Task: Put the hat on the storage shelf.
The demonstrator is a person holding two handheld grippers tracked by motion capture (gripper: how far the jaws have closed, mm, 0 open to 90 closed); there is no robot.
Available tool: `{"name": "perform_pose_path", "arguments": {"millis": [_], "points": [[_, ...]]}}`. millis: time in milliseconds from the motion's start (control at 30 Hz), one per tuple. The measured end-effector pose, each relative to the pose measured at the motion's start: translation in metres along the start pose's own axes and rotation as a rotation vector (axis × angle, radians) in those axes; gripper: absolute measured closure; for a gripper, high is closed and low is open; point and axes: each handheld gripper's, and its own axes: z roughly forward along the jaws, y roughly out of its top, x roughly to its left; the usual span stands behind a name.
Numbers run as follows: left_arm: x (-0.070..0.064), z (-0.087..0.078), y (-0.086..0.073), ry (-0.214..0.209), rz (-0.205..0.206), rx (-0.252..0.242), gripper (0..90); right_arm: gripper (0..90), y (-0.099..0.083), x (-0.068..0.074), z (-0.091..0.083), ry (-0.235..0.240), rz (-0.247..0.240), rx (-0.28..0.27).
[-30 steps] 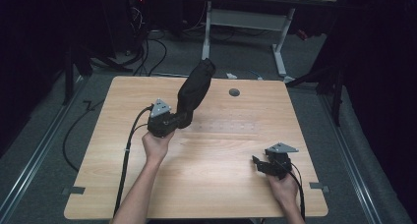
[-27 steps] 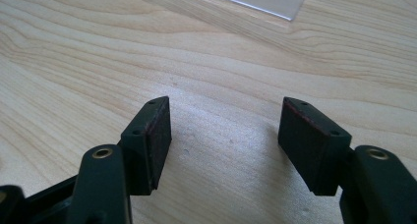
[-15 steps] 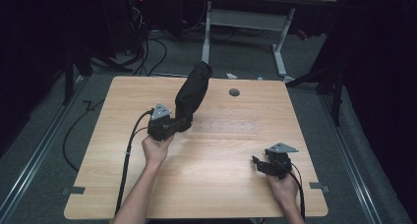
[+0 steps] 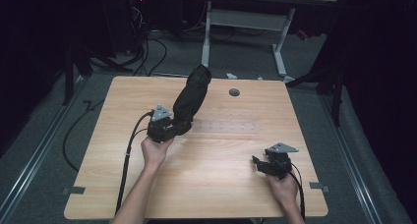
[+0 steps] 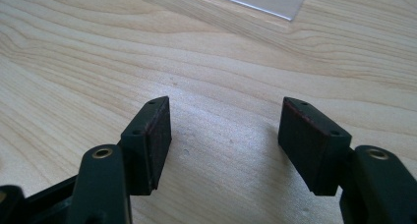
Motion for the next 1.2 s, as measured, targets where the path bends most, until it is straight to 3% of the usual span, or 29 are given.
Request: {"name": "perform_pose_path", "arguments": {"millis": [267, 433, 700, 1200], "points": [[-0.003, -0.006, 0.005, 0.008, 0.007, -0.014, 51.2, 37.5, 0.0, 0.0, 0.0, 0.0, 0.0, 0.0], [-0.004, -0.01, 0.006, 0.016, 0.01, 0.009, 46.1, 37.5, 0.0, 0.0, 0.0, 0.0, 0.0, 0.0], [-0.003, -0.022, 0.005, 0.029, 0.029, 0.027, 42.4, 37.5, 0.0, 0.0, 0.0, 0.0, 0.0, 0.0], [0.002, -0.046, 0.009, 0.036, -0.013, 0.004, 41.9, 37.5, 0.0, 0.0, 0.0, 0.0, 0.0, 0.0]]}}
